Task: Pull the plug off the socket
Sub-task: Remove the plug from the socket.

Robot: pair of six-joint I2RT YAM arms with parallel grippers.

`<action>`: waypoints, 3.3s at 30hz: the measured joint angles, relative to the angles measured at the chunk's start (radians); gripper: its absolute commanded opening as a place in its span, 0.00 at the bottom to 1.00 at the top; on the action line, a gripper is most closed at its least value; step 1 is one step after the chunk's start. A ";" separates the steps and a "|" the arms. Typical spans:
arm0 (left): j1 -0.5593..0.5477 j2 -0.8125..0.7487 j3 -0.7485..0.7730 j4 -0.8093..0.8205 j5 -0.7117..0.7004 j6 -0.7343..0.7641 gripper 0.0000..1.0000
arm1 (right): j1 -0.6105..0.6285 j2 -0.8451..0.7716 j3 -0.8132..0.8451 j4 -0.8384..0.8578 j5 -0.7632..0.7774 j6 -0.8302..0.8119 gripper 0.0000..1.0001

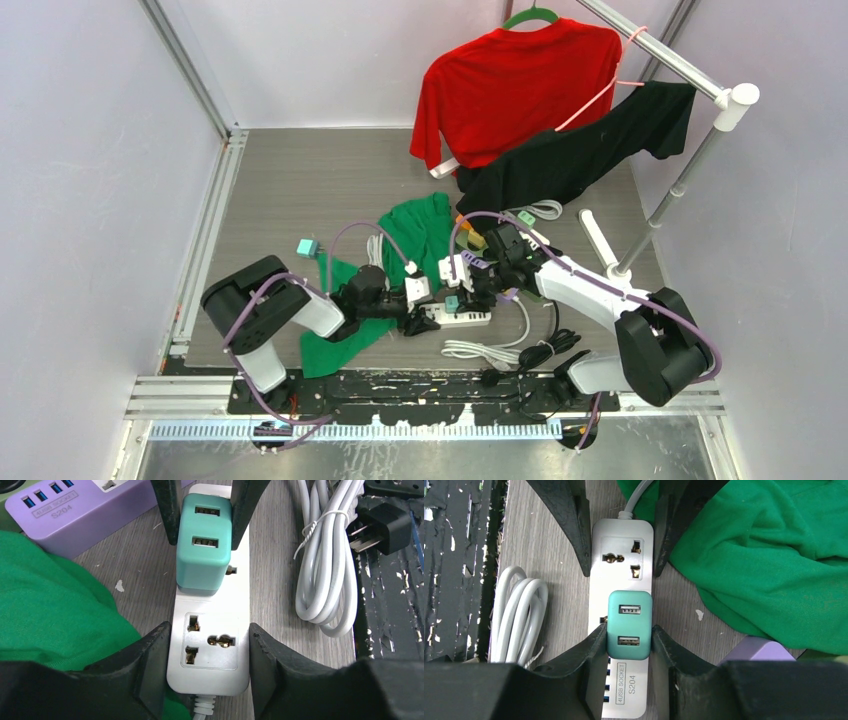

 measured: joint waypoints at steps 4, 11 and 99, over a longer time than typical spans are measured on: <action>0.000 0.011 0.004 0.012 0.015 -0.006 0.19 | -0.001 0.000 0.000 0.012 0.002 0.019 0.26; 0.006 0.032 0.014 0.029 0.041 -0.020 0.01 | 0.000 0.006 0.007 0.018 0.011 0.069 0.03; -0.026 -0.258 0.010 0.055 -0.074 -0.814 0.69 | -0.183 0.121 0.306 -0.789 -0.297 -0.309 0.06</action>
